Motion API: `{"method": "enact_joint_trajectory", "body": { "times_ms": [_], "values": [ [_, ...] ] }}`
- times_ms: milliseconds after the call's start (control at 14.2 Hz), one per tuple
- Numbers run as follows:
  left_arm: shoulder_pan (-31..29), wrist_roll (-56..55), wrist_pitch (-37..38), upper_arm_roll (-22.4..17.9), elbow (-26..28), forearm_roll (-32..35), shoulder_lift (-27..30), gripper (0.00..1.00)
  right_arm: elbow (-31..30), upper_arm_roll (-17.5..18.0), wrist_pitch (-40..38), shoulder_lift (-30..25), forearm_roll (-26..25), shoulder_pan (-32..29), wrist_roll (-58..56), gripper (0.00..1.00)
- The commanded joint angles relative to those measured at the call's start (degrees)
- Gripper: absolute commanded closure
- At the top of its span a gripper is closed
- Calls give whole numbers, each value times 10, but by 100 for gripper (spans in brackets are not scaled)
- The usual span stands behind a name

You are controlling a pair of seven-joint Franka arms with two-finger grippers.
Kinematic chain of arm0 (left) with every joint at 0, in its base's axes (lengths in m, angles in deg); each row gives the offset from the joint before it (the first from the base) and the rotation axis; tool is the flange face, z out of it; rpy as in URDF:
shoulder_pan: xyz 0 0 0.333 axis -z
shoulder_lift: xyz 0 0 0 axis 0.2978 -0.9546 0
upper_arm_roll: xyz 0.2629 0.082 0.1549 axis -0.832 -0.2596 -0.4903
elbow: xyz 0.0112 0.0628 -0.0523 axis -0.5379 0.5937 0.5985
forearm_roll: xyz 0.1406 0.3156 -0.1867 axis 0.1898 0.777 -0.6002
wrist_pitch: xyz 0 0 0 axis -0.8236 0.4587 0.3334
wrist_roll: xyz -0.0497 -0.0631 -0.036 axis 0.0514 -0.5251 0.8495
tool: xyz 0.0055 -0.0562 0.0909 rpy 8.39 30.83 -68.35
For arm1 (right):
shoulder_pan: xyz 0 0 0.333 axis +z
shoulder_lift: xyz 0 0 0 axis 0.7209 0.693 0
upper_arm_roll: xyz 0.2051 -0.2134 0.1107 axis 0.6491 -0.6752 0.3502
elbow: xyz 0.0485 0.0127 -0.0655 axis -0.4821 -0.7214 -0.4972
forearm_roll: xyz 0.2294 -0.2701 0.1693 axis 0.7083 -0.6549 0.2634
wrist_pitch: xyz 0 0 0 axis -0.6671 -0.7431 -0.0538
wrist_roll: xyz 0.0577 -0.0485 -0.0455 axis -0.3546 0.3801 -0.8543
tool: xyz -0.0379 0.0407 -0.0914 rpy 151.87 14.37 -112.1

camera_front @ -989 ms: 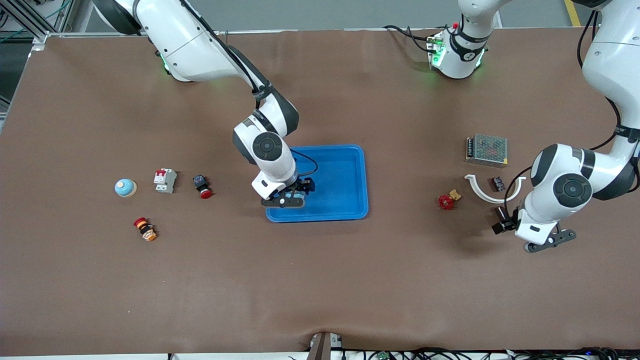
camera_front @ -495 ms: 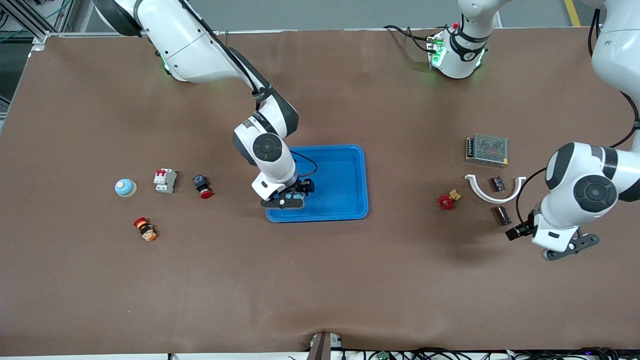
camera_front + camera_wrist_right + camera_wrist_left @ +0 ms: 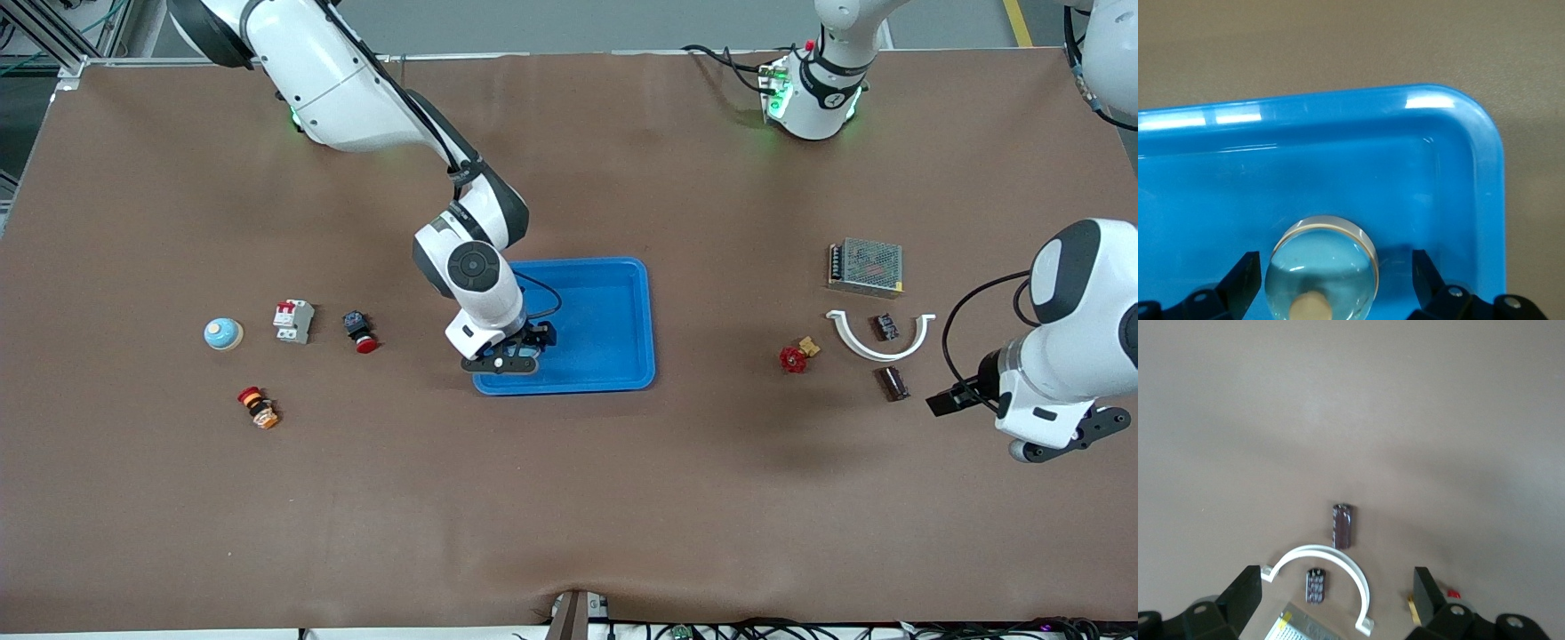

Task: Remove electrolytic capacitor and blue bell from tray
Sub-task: 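Grasp the second bell with the right gripper while the left gripper withdraws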

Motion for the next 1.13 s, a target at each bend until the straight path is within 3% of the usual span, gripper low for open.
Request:
{"method": "enact_joint_trajectory", "body": {
  "times_ms": [0,283,353,495,636,848,1060],
  "values": [
    [-3,53,28,18,-14,-10,24,0,14,-7,8,13,-15,12,15,0],
    [-3,80,28,26,-15,-43,72,0,15,-8,8,13,-15,13,15,0],
    [-1,96,29,18,-14,-73,91,0,16,-7,8,13,-15,13,15,6],
    [22,120,31,-37,-8,-139,141,0,19,-7,5,13,-15,13,15,28],
    [99,161,60,-143,-7,-201,189,0,20,-7,4,12,-14,11,14,45],
    [163,206,92,-235,2,-257,242,0,32,-7,-4,8,-13,6,12,54],
    [240,264,96,-315,44,-265,297,0,48,-7,-45,-2,-14,-4,3,58]
  ]
}}
